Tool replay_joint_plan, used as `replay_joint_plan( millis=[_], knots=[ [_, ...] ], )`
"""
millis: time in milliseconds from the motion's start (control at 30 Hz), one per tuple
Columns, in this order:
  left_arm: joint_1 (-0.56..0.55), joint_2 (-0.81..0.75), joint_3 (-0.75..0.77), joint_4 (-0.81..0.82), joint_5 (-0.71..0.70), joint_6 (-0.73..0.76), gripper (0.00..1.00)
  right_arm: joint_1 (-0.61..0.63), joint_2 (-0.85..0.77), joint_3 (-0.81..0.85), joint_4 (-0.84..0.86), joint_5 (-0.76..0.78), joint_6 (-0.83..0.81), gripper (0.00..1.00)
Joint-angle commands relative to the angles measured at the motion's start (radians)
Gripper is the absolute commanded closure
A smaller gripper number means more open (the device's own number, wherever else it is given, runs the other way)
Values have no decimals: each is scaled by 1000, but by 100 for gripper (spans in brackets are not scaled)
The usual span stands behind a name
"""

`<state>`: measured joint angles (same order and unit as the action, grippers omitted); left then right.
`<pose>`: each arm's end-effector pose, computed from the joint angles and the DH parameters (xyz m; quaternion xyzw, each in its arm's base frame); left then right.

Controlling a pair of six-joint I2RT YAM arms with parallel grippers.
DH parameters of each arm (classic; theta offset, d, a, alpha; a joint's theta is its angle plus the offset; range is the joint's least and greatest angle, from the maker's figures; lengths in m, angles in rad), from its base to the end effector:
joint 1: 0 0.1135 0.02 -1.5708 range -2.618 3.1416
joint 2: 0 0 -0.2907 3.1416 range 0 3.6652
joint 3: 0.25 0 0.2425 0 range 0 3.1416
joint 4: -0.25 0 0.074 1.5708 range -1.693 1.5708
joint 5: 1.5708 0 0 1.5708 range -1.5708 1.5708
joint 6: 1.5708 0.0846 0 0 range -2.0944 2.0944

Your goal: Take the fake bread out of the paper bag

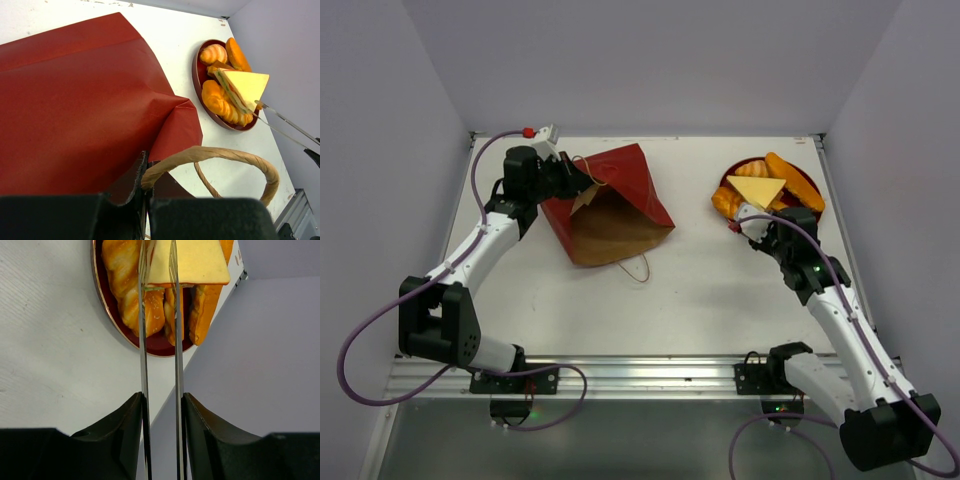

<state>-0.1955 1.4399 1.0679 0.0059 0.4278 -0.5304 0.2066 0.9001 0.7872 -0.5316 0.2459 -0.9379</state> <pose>0.3500 -0.1051 0.3182 -0.0156 0.8140 -0.3601 0.4555 0.2042 0.0218 0.2806 -0.4347 0.7761 -0.2610 0.3749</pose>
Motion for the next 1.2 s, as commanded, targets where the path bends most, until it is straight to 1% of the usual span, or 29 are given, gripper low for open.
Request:
replay_joint_plan(
  millis=[0,200,333,433,467,567,600,667,700,733,767,833,867,933,967,1000,1033,1067,1133,1167],
  knots=[
    [11,-18,-6,26,22,13,100,-3,-29,58,-8,-20,27,59],
    [11,-19,-3,26,25,13,100,-3,-35,98,-54,-37,36,59],
    [11,-21,1,23,28,12,100,-1,-38,145,-120,-101,47,60],
    [11,-22,7,17,31,15,100,-1,-35,202,-197,-212,60,61],
    [11,-22,9,16,32,15,100,1,-30,219,-246,-297,68,61],
    [11,-24,12,16,31,10,100,11,-7,305,-345,-449,85,64],
    [11,-22,14,17,29,9,100,19,-3,343,-366,-543,88,64],
    [11,-24,18,16,28,4,100,49,13,378,-407,-618,100,65],
    [11,-24,21,16,28,4,100,65,19,409,-419,-684,102,65],
    [11,-24,24,16,28,1,100,83,26,420,-429,-707,105,65],
    [10,-24,29,16,28,-2,100,144,42,429,-433,-721,116,65],
    [10,-22,35,16,28,-8,100,229,57,435,-412,-688,135,65],
    [10,-22,40,14,29,-11,100,316,68,434,-371,-660,161,65],
    [10,-22,43,14,31,-19,100,399,118,422,-325,-564,183,65],
    [8,-21,43,14,32,-20,100,478,140,417,-262,-521,200,65],
    [8,-21,46,11,34,-22,100,520,186,400,-220,-461,211,66],
    [8,-21,47,11,35,-26,100,566,210,391,-176,-332,215,66],
    [8,-22,49,8,38,-28,100,647,235,383,-88,-265,214,66],
    [7,-22,49,3,42,-29,100,713,319,366,0,-148,209,66],
    [5,-26,47,0,42,-31,100,765,351,366,74,-41,196,66]
  ],
)
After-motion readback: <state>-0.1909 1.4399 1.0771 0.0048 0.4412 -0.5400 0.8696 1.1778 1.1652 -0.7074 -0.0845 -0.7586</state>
